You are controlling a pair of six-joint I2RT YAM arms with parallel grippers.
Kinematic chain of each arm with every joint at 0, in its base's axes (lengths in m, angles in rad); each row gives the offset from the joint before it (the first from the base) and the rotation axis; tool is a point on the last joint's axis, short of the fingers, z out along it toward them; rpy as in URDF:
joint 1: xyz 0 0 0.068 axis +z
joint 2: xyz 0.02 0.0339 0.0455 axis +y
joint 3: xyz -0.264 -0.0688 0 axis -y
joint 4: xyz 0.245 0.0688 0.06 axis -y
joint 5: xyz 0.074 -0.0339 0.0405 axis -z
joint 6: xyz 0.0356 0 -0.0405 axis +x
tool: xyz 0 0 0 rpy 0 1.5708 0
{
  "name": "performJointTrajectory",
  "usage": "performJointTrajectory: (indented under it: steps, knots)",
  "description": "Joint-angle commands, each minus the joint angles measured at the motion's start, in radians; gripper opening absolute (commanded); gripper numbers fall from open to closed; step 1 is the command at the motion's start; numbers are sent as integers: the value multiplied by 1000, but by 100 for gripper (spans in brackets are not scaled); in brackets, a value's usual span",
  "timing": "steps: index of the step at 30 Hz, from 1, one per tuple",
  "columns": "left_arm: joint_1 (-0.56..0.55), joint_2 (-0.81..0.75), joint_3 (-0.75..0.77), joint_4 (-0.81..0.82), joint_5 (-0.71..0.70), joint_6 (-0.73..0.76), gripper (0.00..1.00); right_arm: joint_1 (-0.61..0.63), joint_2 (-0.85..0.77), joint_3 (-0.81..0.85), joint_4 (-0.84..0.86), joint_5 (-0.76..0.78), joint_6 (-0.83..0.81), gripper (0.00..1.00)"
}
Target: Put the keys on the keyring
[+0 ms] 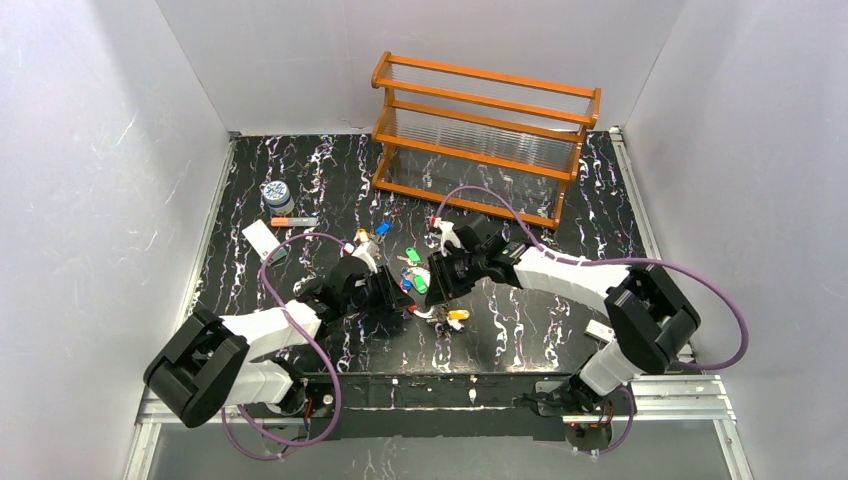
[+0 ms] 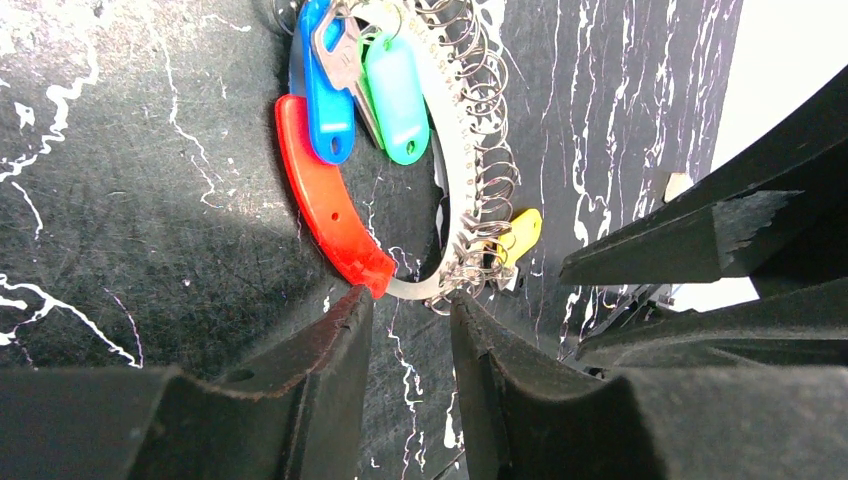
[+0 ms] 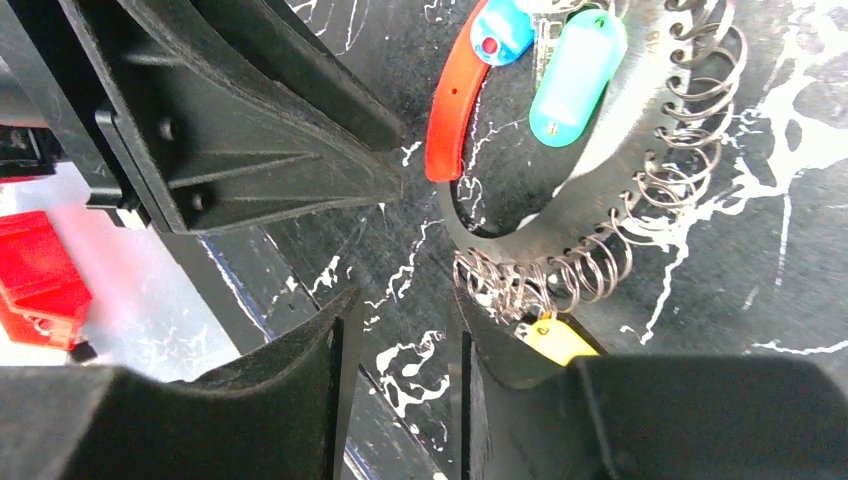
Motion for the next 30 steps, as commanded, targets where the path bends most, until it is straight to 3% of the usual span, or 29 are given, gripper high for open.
performJointTrajectory:
  steps: [1, 13, 17, 24, 30]
  knots:
    - [-6, 11, 17, 11, -11, -4, 33, 5, 40, -13, 83, -80, 58, 43]
    - [-7, 6, 18, 10, -21, -3, 33, 49, 187, 31, -19, 71, 11, 39]
    - [-8, 7, 18, 9, -23, 2, 33, 84, 238, 68, -17, 50, 2, 37]
    - [-7, -23, 6, 0, -36, 1, 33, 86, 198, 78, 97, -84, 46, 32]
    - [-8, -45, 4, -19, -40, 11, 33, 86, 135, 86, 83, -21, 51, 35]
